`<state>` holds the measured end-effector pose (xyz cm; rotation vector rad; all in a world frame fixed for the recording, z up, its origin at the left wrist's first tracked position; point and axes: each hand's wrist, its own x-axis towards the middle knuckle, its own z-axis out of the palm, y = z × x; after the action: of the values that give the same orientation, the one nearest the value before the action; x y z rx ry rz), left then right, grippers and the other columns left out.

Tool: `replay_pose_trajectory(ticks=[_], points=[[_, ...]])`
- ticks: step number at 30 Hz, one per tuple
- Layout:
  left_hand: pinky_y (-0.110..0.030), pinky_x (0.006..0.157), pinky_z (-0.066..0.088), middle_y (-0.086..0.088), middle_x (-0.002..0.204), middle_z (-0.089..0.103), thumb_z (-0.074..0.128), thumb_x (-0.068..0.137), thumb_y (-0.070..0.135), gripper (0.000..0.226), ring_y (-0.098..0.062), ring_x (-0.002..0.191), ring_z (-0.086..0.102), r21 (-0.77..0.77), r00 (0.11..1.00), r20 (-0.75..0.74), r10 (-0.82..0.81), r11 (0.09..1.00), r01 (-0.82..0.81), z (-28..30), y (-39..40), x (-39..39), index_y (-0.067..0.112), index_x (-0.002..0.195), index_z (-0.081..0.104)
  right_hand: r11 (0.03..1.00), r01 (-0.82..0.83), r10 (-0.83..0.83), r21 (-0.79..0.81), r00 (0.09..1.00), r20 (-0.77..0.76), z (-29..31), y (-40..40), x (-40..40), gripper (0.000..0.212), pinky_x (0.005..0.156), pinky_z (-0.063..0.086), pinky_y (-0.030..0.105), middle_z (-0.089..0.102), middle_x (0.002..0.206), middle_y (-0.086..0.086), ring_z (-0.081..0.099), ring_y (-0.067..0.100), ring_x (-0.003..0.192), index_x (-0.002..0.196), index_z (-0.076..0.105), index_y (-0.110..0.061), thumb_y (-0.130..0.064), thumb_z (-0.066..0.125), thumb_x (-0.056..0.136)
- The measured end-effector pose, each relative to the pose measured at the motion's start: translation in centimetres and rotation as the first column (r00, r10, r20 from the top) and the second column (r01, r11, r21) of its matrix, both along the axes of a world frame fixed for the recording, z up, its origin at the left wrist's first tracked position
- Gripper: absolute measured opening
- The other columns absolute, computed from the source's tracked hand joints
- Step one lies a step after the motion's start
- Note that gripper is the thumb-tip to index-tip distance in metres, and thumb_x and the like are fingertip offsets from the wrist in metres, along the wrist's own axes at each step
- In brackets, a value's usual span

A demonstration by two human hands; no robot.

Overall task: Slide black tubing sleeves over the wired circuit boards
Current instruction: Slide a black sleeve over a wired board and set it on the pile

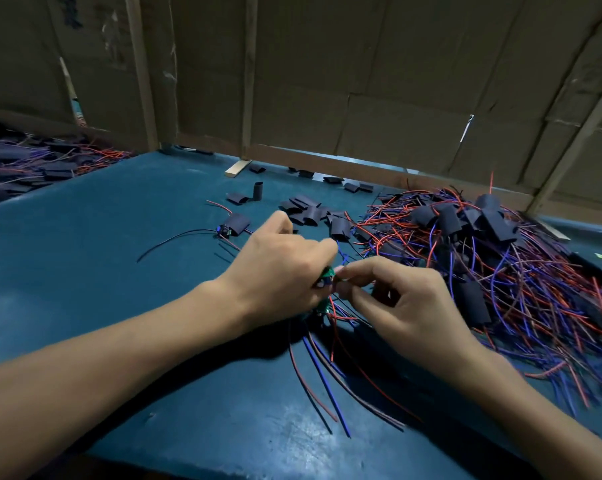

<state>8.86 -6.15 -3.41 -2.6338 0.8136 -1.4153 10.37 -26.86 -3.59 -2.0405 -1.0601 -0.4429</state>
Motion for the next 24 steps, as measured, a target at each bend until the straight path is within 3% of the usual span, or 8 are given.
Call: replay_pose_trajectory(ticks=[5, 10, 16, 24], points=[[-0.035, 0.062, 0.044, -0.001, 0.055, 0.056, 0.056, 0.088, 0.029, 0.023, -0.028, 0.046, 0.048, 0.027, 1.000, -0.025, 0.010, 1.000, -0.009, 0.0, -0.1, -0.4, 0.014, 0.072, 0.051, 0.997, 0.007, -0.015, 0.076, 0.994, 0.110, 0.2, 0.0, -0.1, 0.013, 0.067, 0.056, 0.035, 0.077, 0.091, -0.007, 0.071, 0.009, 0.079, 0.099, 0.080, -0.011, -0.008, 0.079, 0.087], [-0.035, 0.061, 0.041, 0.000, 0.056, 0.056, 0.063, 0.088, 0.030, 0.025, -0.027, 0.047, 0.052, 0.080, 0.997, -0.037, 0.070, 0.995, -0.066, 0.2, -0.5, -0.5, 0.014, 0.074, 0.051, 0.996, 0.027, -0.037, 0.085, 0.991, 0.126, 0.3, 0.4, -0.3, 0.014, 0.063, 0.054, 0.037, 0.076, 0.088, -0.004, 0.068, 0.012, 0.073, 0.100, 0.081, -0.013, -0.013, 0.076, 0.087], [-0.034, 0.060, 0.037, -0.002, 0.054, 0.054, 0.052, 0.087, 0.025, 0.018, -0.027, 0.044, 0.049, 0.119, 0.989, -0.054, 0.135, 0.985, -0.127, 0.8, -0.7, -0.9, 0.016, 0.072, 0.047, 0.993, 0.112, -0.118, 0.038, 0.971, 0.209, 0.2, 0.9, -0.9, 0.016, 0.059, 0.054, 0.043, 0.076, 0.087, -0.001, 0.069, 0.023, 0.072, 0.100, 0.081, -0.015, -0.017, 0.071, 0.088], [-0.035, 0.060, 0.040, -0.003, 0.057, 0.057, 0.051, 0.087, 0.018, 0.012, -0.027, 0.046, 0.052, 0.108, 0.987, -0.111, 0.115, 0.989, -0.103, 0.9, -1.5, -1.0, 0.016, 0.075, 0.048, 0.996, 0.071, -0.077, 0.056, 0.991, 0.110, 0.4, 0.8, -0.6, 0.016, 0.060, 0.052, 0.044, 0.075, 0.084, -0.001, 0.066, 0.027, 0.068, 0.098, 0.081, -0.014, -0.018, 0.070, 0.087]])
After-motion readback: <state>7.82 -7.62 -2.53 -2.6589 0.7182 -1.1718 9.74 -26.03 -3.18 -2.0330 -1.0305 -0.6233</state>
